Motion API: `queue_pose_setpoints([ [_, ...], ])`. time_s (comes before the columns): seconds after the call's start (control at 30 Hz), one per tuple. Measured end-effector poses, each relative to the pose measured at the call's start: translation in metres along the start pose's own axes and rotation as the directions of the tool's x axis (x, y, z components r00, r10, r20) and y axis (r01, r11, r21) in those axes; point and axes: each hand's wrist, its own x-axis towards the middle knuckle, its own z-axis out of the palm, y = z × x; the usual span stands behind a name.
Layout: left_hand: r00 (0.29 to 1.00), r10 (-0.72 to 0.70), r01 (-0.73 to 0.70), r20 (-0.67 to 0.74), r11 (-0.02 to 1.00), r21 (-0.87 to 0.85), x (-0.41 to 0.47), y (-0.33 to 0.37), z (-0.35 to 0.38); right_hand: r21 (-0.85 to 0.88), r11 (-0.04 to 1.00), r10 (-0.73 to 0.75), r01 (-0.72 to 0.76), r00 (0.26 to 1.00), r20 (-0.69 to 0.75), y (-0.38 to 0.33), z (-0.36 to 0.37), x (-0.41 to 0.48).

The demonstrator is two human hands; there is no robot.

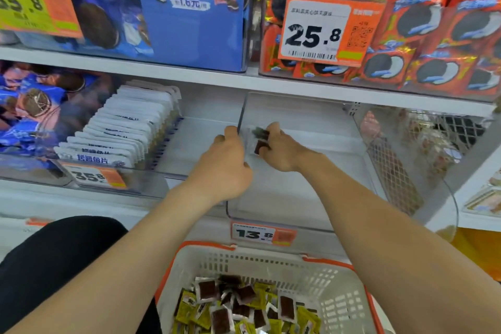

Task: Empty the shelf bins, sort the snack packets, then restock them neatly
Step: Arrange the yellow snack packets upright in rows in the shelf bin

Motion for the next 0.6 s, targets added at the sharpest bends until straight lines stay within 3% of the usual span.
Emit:
queue_pose_setpoints([
  [0.1, 1.000, -0.002, 0.002, -0.010, 1.000, 0.001, -0.001, 0.000, 0.001, 0.053, 0.999, -0.012, 0.012, 1.000, -0.013, -0.002, -0.007, 0.000],
  [0.2, 1.000, 0.002, -0.002, -0.009, 1.000, 0.004, 0.000, -0.002, 0.001, -0.077, 0.996, -0.055, 0.044, 0.988, -0.146, 0.000, 0.001, 0.001],
  [0.3, 1.000, 0.001, -0.001, 0.016, 1.000, 0.008, 0.001, -0.002, -0.002, -0.252, 0.967, -0.043, -0.033, 0.956, -0.289, -0.003, 0.012, 0.003],
  [0.43, 0.999, -0.008, 0.007, 0.045, 1.000, 0.016, 0.003, -0.002, -0.005, -0.357, 0.933, -0.069, -0.055, 0.943, -0.324, -0.009, 0.017, 0.006],
  [0.6, 0.999, -0.003, 0.002, 0.044, 1.000, 0.027, 0.003, -0.002, -0.004, -0.291, 0.954, -0.068, -0.068, 0.900, -0.431, -0.009, 0.013, 0.000],
])
